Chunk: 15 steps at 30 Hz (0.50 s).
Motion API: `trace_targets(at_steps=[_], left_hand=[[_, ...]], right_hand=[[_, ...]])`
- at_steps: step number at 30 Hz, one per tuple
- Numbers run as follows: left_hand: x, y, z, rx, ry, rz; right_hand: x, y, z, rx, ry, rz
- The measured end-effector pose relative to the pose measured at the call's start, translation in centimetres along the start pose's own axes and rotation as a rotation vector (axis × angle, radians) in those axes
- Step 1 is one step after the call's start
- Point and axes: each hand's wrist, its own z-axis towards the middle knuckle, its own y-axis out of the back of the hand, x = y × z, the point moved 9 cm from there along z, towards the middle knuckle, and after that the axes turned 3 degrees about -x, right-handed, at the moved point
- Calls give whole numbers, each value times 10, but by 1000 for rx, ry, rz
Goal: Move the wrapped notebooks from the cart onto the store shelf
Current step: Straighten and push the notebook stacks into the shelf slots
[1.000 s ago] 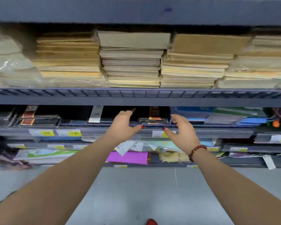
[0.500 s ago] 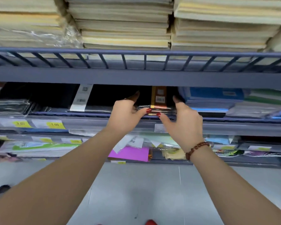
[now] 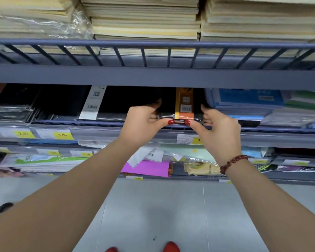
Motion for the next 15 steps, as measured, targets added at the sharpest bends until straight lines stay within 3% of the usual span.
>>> trace_targets(at_steps=[8,15], left_hand=[[0,-2,-2,4,-40,74],[-4,6,-10,63,-22,118]], right_hand=[[-1,-5,-5,-21,30,-7],[13,3,-13,81,71,-20]])
